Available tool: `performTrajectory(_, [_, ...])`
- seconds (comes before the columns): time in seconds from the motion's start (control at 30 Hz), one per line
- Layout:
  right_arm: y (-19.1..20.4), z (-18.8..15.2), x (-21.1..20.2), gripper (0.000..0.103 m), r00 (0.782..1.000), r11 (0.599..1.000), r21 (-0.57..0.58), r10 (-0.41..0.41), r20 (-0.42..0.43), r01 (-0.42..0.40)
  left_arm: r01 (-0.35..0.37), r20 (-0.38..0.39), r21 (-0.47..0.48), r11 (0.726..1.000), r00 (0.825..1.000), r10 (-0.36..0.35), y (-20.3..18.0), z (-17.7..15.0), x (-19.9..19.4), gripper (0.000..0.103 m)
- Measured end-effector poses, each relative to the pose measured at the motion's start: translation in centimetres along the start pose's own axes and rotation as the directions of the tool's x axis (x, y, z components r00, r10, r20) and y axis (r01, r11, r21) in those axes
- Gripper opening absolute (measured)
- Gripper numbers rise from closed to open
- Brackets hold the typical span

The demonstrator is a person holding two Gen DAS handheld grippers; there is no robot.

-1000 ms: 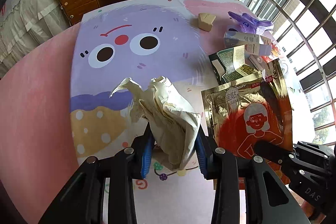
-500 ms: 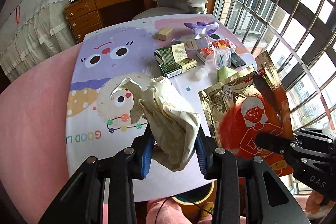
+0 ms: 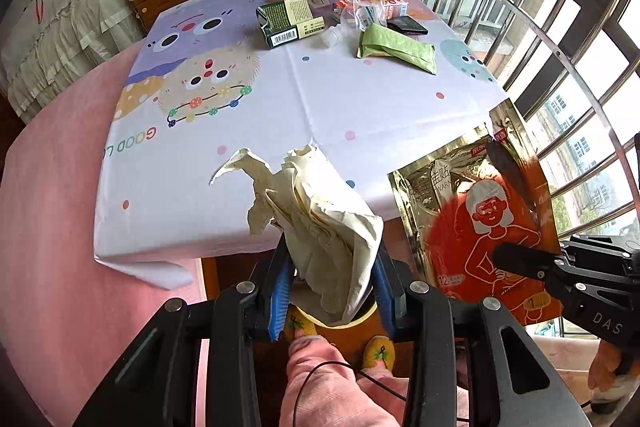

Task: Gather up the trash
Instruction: 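Lower both items over the wastebasket and open both tools to drop them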

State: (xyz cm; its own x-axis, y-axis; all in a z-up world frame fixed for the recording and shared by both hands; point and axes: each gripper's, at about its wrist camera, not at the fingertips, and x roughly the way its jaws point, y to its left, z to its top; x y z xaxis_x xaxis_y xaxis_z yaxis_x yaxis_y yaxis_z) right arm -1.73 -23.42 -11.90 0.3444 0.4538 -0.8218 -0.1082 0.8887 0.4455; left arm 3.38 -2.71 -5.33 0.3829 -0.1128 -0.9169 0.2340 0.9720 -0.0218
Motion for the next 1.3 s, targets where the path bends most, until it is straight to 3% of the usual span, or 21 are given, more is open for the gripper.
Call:
performTrajectory(0.23, [-1.2, -5.0, 6.0, 0.000, 0.993, 0.999, 0.039, -0.030, -0.118, 0.035, 0.019, -0.089, -0.020, 1.000, 0.996, -0.021, -0.2, -4.2, 5.0, 0.036])
performTrajectory(0.43, [-4.2, -7.9, 13.6, 0.000, 0.978, 0.988, 0.091, -0.108, -0.179, 0.125, 0.049, -0.161, -0.058, 0.997, 0.985, -0.058, 0.2, -7.8, 13.0, 0.036])
performTrajectory(0.8, [-11.8, -11.2, 30.3, 0.000, 0.950, 0.958, 0.156, -0.202, -0.237, 0.243, 0.069, -0.184, -0.028, 0.997, 0.980, -0.073, 1.1, -14.5, 29.7, 0.038])
performTrajectory(0.9, [-13.3, -11.8, 33.5, 0.000, 0.948, 0.951, 0.171, -0.216, -0.235, 0.259, 0.068, -0.177, -0.030, 0.997, 0.981, -0.072, 1.5, -15.4, 33.0, 0.044])
performTrajectory(1.0, [-14.9, -12.2, 35.7, 0.022, 0.946, 0.939, 0.220, -0.206, -0.251, 0.263, 0.074, -0.196, -0.035, 0.997, 0.977, -0.079, 2.1, -15.5, 35.5, 0.072])
performTrajectory(1.07, [-15.8, -12.5, 36.1, 0.054, 0.948, 0.927, 0.267, -0.199, -0.247, 0.264, 0.058, -0.203, -0.051, 0.997, 0.977, -0.067, 3.0, -15.5, 36.5, 0.090])
performTrajectory(1.3, [-14.4, -12.9, 34.1, 0.056, 0.962, 0.925, 0.287, -0.198, -0.189, 0.247, 0.011, -0.173, -0.043, 0.999, 0.985, -0.018, 5.4, -14.5, 34.9, 0.091])
